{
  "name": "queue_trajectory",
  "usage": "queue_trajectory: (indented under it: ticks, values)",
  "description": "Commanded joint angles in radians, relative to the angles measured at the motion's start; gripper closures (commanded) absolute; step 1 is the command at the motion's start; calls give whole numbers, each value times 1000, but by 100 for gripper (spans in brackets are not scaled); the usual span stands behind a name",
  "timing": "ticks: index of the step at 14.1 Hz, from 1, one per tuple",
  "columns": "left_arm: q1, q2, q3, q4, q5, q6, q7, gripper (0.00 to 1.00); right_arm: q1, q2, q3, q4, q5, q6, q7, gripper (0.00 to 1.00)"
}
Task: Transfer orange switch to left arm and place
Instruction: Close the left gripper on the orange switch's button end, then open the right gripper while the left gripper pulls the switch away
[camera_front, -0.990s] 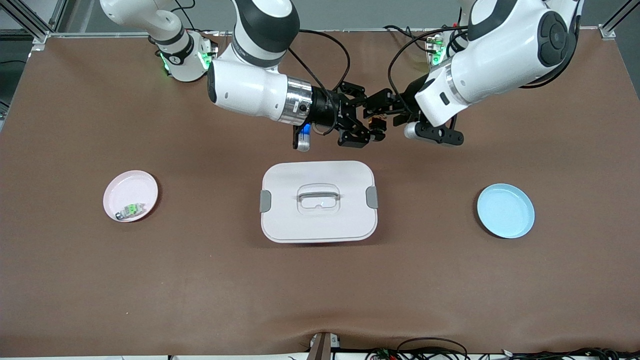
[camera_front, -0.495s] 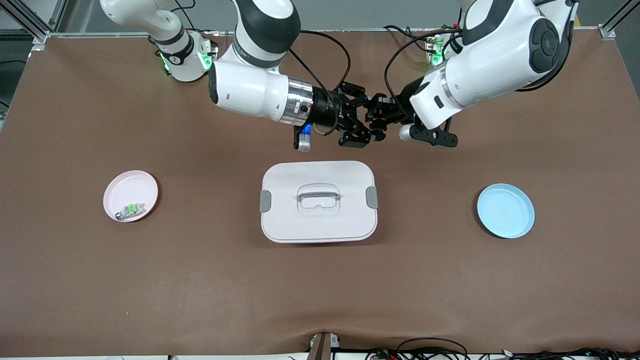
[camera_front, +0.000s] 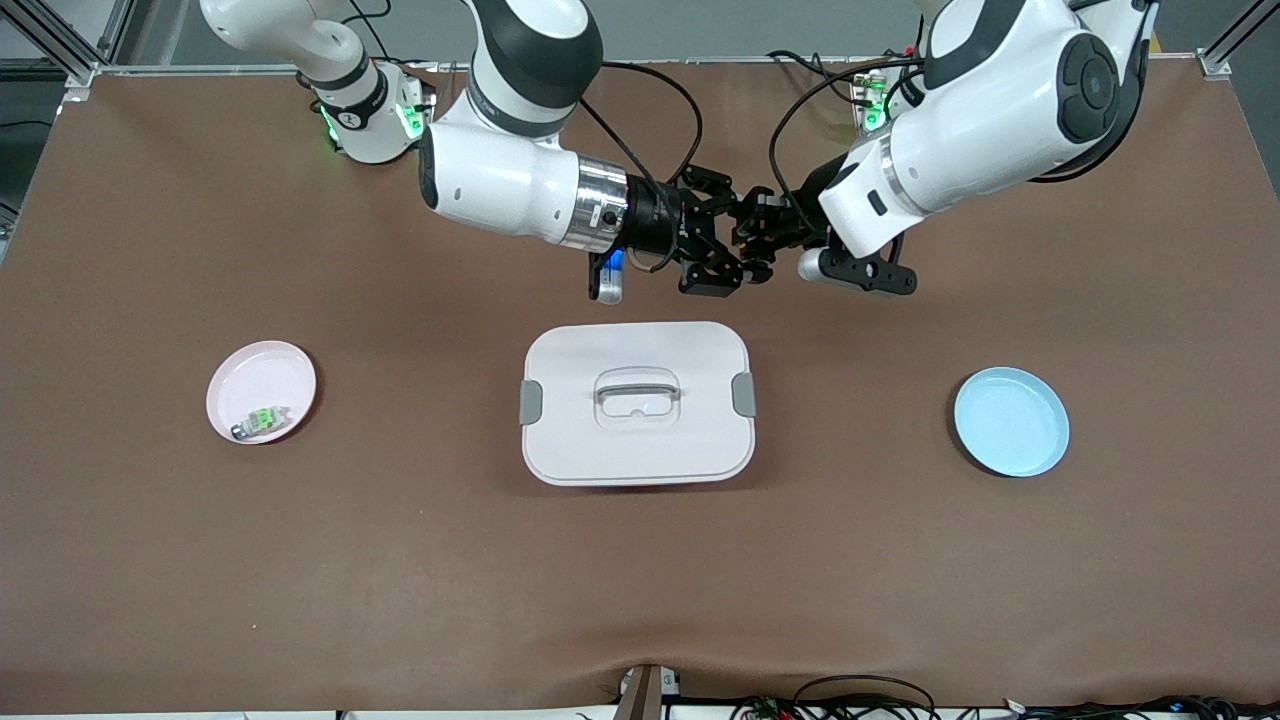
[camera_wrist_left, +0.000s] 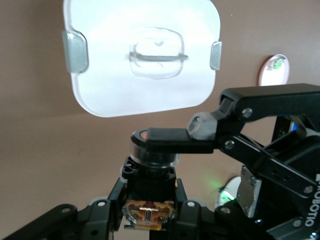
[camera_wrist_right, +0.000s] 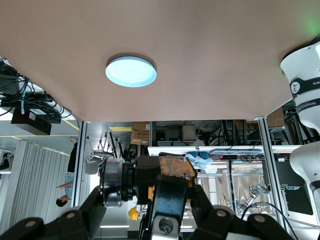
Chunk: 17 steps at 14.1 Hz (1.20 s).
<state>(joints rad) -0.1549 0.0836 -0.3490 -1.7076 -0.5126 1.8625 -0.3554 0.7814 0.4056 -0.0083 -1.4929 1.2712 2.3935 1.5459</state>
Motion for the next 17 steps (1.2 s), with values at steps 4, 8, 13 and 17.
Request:
queue_trajectory:
  ticks: [4,8,13,17]
  values:
    - [69,-1,21,32,118,-17,53,100,-4,-2,-10,11,0,-20,16,0]
    - [156,4,21,26,155,-19,185,100,-22,-11,-16,-1,-3,-49,16,0]
    - [244,68,21,25,330,-20,354,100,-115,-89,-18,-41,-140,-270,22,0]
    - [316,123,21,16,460,-20,580,100,-126,-204,-18,-128,-361,-332,17,0]
